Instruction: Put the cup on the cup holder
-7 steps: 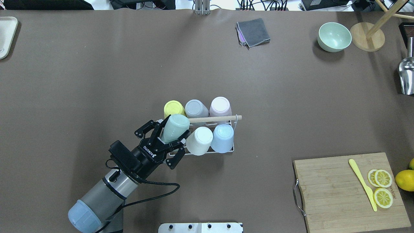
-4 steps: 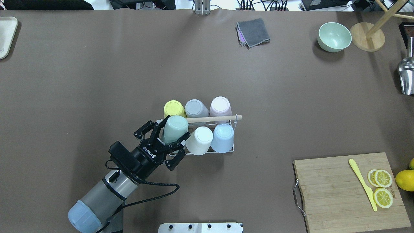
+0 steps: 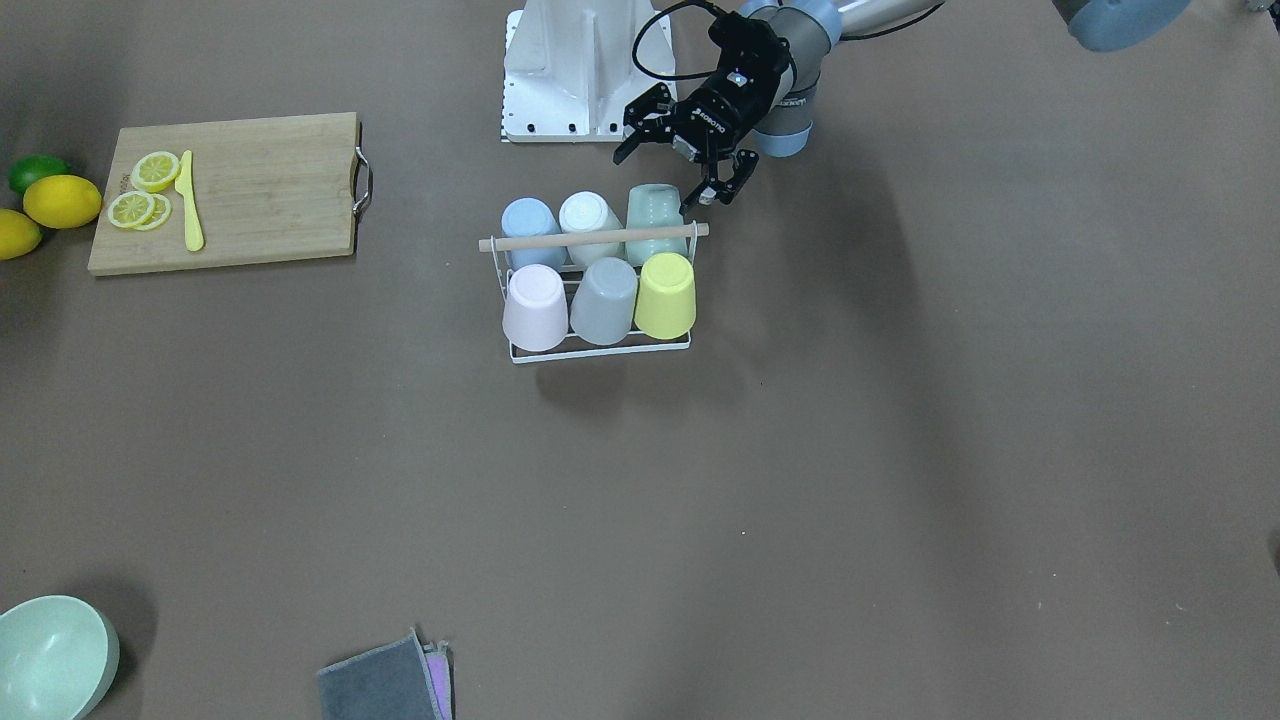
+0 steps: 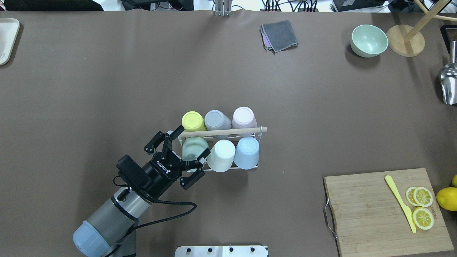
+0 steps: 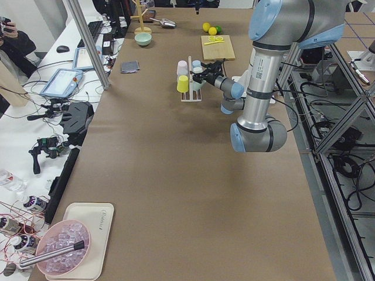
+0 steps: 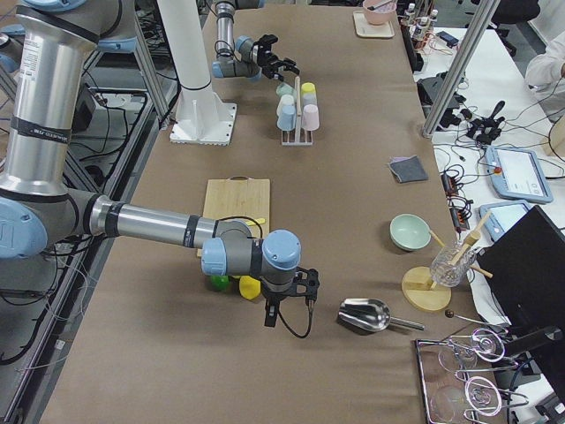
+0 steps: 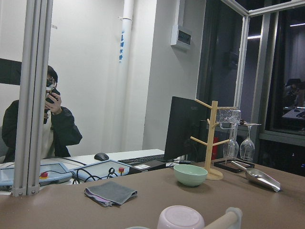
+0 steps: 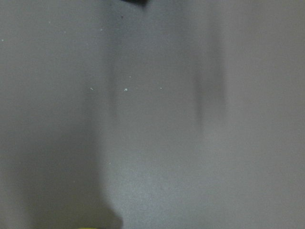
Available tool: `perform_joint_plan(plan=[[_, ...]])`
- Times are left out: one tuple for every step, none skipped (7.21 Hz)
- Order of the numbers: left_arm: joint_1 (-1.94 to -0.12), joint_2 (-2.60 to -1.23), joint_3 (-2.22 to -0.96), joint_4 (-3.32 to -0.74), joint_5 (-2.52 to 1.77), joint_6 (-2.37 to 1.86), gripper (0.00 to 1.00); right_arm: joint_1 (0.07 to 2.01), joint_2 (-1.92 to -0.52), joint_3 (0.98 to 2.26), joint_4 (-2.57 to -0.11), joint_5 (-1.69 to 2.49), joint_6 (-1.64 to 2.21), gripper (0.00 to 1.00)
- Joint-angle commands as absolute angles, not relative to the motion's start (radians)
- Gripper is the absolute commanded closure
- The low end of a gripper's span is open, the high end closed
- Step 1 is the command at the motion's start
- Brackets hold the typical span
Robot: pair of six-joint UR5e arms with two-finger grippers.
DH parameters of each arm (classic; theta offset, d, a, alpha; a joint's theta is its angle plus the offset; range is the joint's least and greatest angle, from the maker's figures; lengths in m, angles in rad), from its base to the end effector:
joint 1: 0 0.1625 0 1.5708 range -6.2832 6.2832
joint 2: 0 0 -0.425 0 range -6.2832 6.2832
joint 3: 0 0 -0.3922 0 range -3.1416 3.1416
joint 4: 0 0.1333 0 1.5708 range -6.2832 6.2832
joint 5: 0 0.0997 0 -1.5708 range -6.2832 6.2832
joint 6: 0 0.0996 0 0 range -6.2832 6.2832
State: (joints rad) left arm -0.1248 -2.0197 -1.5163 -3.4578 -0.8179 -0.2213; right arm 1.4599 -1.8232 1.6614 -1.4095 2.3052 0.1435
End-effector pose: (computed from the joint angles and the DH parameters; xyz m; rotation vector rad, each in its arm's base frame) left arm 0.5073 -0.2666 0.2717 1.6419 1.2592 -0.1217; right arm 0.0240 -0.3856 0.7112 -0.0936 -0.7284 0.0313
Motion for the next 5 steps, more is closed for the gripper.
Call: perform_joint_plan(plan=[[-0.165, -2.014, -1.618, -3.450, -0.827, -0.204, 0.02, 1.460, -1.816, 1.660, -1.410, 2.304, 0.156, 0.01], [-0.223, -2.011, -1.665, -3.433, -0.845, -0.168, 0.02, 1.460, -1.813, 1.660, -1.410, 2.307, 0.160, 0.01], [-0.291, -1.999, -1.704, -3.331, -0.866, -0.167, 0.02, 1.460, -1.812, 1.675, -1.408, 2.307, 0.196, 0.01], [-0.378, -1.990, -1.741, -3.212, -0.926, -0.169, 0.02, 1.460, -1.792, 1.677, -1.408, 2.309, 0.207, 0.01], [-0.455, -1.982, -1.747, -3.104, -1.002, -0.176, 0.02, 1.460, -1.780, 1.671, -1.410, 2.309, 0.207, 0.01]])
